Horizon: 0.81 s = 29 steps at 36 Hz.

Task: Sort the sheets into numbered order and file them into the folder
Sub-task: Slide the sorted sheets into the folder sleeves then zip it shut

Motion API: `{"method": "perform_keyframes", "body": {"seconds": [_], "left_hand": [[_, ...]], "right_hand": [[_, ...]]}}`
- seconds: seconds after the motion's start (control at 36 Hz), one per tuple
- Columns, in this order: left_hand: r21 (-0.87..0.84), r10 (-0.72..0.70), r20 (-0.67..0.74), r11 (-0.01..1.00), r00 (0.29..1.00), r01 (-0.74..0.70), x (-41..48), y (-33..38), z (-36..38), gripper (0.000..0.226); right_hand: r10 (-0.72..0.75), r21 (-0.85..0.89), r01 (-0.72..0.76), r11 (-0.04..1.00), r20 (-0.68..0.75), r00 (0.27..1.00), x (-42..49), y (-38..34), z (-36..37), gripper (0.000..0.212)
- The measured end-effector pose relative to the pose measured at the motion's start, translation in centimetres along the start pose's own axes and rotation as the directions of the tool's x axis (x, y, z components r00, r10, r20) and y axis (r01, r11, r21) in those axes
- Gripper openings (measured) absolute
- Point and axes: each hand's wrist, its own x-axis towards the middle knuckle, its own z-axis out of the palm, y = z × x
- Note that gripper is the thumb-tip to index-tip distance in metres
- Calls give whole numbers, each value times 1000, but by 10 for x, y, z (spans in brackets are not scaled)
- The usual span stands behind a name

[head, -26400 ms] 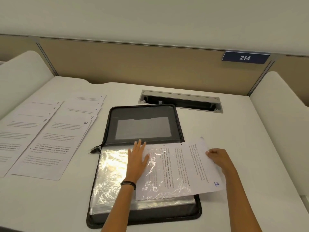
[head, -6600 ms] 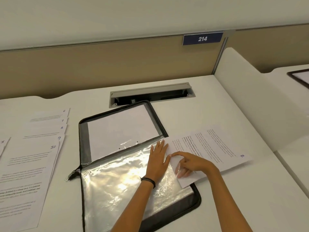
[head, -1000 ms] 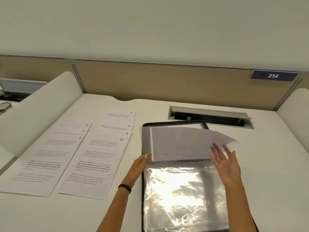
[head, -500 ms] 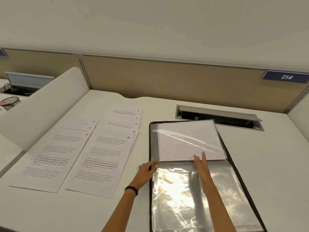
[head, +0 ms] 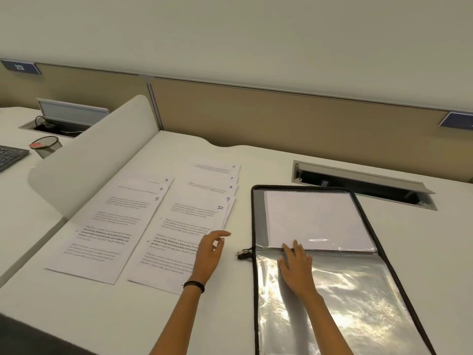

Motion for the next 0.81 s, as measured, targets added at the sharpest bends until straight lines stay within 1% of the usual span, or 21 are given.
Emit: {"method": "perform_keyframes", "body": {"seconds": [0.11,0.22,0.28,0.33,0.42,0.53,0.69,0.81], "left_hand": [[37,6,-60,999,998,-4,5,-16,-24,34],[141,13,-146,990,989,8,11,-42,-50,26],[195,-8,-219,979,976,52,13,-54,-64,27],[210,-64,-294,969,954,130,16,-63,-80,29],[224,-112,-360,954,926,202,22,-74,-102,30],[245,-158,-382,933,911,265,33,-89,-128,31],[338,-187,-335,891,924,303,52,-108,-152,39],[396,-245,-302,847,921,355,64,-117,-160,49]], "right_hand": [[-63,122,63,991,0,998,4,-21,6,43],[-159,230,157,960,-10,987,6,-47,17,41],[-200,250,194,949,-2,980,8,-61,25,41],[-237,248,228,942,9,971,10,-74,34,41],[-309,224,295,929,32,950,14,-92,49,42],[-376,189,354,916,93,922,24,-114,65,44],[-438,163,416,895,136,889,39,-143,82,45],[-468,151,448,881,144,872,51,-161,88,47]]}}
